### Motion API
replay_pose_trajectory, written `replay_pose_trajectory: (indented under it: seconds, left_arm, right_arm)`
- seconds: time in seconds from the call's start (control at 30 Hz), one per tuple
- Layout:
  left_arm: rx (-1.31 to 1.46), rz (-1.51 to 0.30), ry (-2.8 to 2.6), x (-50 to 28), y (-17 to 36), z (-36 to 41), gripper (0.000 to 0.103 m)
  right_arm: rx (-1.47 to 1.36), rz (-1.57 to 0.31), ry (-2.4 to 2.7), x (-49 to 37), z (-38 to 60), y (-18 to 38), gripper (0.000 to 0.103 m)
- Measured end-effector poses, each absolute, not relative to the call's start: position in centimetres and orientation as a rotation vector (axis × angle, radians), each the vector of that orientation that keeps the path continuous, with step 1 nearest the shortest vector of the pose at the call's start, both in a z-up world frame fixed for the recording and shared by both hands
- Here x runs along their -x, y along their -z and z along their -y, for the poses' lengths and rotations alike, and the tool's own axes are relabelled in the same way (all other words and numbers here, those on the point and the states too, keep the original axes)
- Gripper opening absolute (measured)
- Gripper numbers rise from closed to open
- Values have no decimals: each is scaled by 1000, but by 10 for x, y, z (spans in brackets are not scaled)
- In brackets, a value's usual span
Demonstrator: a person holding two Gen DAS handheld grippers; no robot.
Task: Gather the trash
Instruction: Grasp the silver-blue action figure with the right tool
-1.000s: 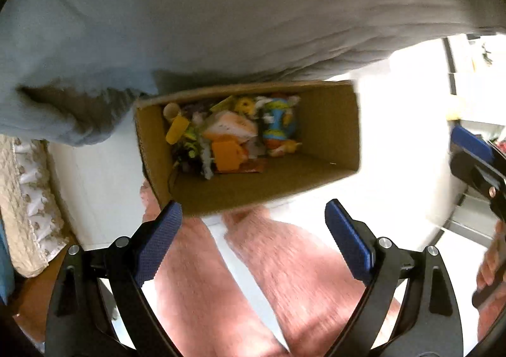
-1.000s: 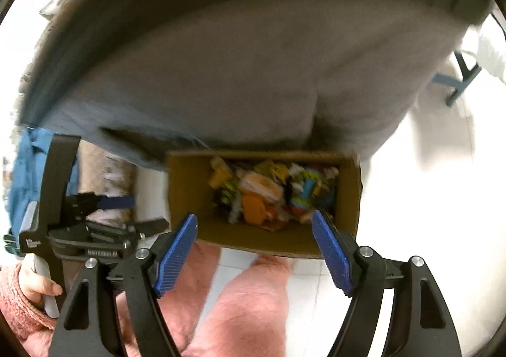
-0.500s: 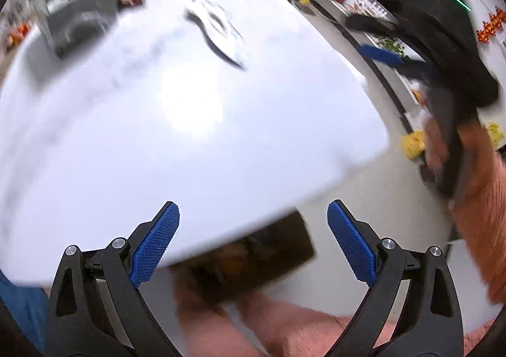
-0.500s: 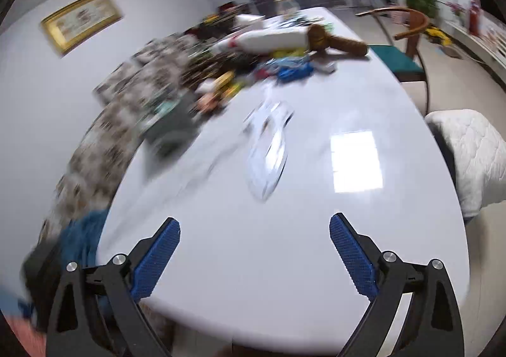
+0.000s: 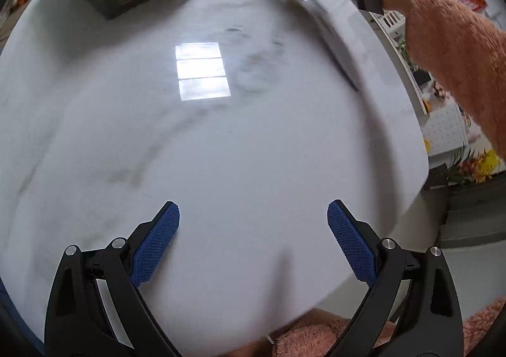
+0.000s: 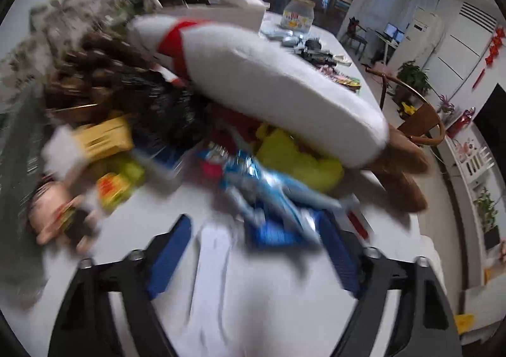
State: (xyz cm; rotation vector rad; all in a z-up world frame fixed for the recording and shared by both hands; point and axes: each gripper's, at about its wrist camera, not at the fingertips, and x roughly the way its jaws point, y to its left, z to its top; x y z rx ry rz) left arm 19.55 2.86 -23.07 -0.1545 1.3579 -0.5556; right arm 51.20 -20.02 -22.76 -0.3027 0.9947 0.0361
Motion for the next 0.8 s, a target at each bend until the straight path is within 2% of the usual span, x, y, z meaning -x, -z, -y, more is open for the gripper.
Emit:
replay_pose_trajectory:
  seconds: [0.13, 0.23, 0.47, 0.5, 0.57, 0.67, 0.8]
  left_arm:
    - [187, -1352, 571, -207, 230, -41, 92]
    - [201, -1347, 602, -211, 228, -42, 92]
    - [202, -1350, 674, -233, 223, -39, 92]
    - [188, -1344, 678, -236, 219, -37, 92]
    - [172, -1326, 701, -239, 211, -35, 92]
    - [116, -1294, 726, -252, 198, -25, 92]
    - [24, -1221, 769, -291, 178, 5, 92]
  right_arm:
    - [462, -1004, 48, -543, 184, 252, 78]
    - [502, -1008, 110, -549, 186, 259, 65]
    - [527, -1055, -17, -493, 191, 242, 46]
    - [500, -1080, -45, -481, 195, 239, 38]
    - [422, -1110, -112, -451, 203, 228, 33]
    - [309, -1100, -141, -410, 223, 205, 33]
    - [-29, -1027, -146, -352, 272, 159, 33]
